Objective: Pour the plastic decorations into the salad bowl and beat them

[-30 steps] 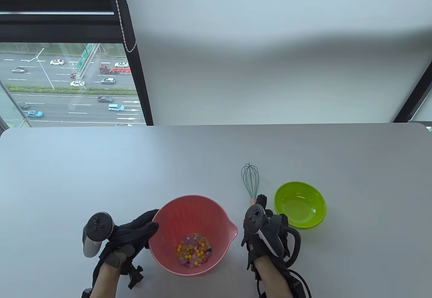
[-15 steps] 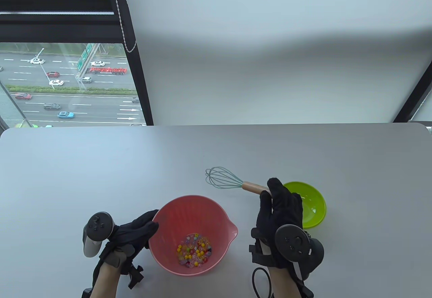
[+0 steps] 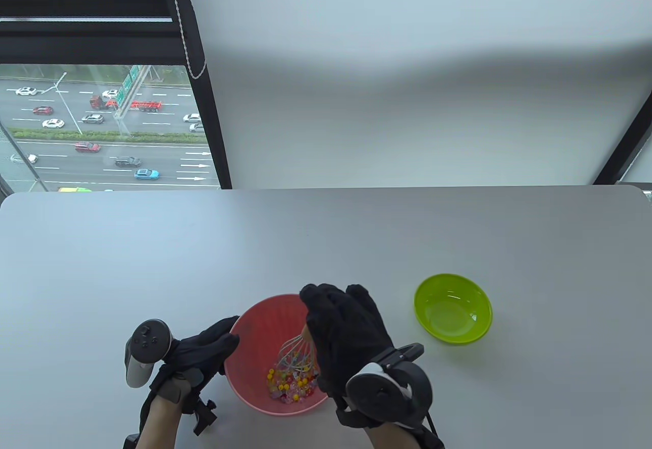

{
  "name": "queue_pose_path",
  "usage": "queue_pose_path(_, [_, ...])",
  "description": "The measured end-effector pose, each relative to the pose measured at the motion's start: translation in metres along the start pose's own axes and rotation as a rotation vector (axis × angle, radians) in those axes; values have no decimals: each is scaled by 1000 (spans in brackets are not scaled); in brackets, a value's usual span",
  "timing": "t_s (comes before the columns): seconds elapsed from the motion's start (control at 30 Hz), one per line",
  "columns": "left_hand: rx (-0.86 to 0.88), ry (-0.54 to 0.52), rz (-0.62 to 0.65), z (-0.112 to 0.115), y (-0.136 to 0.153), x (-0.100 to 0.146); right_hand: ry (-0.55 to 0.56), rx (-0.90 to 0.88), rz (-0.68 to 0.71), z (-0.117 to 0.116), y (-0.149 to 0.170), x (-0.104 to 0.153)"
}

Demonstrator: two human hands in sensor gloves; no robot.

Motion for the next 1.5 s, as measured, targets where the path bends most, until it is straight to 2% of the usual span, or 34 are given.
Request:
queue_pose_path(0.03, [1, -1, 1, 0, 0, 0, -18, 2, 3, -7, 1, 6])
queue_pose_path(0.07, [1, -6, 0, 0, 0, 0, -123, 39, 79, -12, -3, 5])
queue_pose_path(0.1, [2, -6, 1, 0, 0, 0, -182, 107, 87, -14, 2, 10])
queue_pose_path(0.13, [1, -4, 0, 0, 0, 0, -113, 106, 94, -13, 2, 14])
queue_pose_path(0.17, [-1, -6, -1, 0, 0, 0, -104, 89, 97, -14, 4, 15])
queue_pose_path(0.23, [-1, -5, 1, 0, 0, 0, -110, 39, 19, -11, 14, 14])
queue_pose_path(0.33, [4, -8, 3, 0, 0, 0, -178, -16, -27, -21, 25, 20])
queue_pose_path(0.37, [6, -6, 3, 1, 0, 0, -245, -12, -49, -27, 28, 24])
queue_pose_path(0.47, [0, -6, 1, 0, 0, 0, -211, -64, -75, -28, 27, 24])
queue_pose_path(0.57, [-2, -9, 1, 0, 0, 1, -190, -12, -50, -29, 27, 27])
queue_pose_path(1.27, [-6, -10, 0, 0, 0, 1, -170, 5, -146, -18, 47, 21])
queue_pose_path(1.5, [-8, -11, -1, 0, -1, 1, -184, -50, -203, -16, 54, 20])
Point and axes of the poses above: the tracker on the back of each hand, its own y axis roughly to the little-finger side, its own x axis roughly from the fingertips to the wrist, z = x × y, the point moved 2 cm from there along -x, roughly from the wrist to the fingertips, and after that the axes turned 15 degrees about y, right-handed, at the moved point
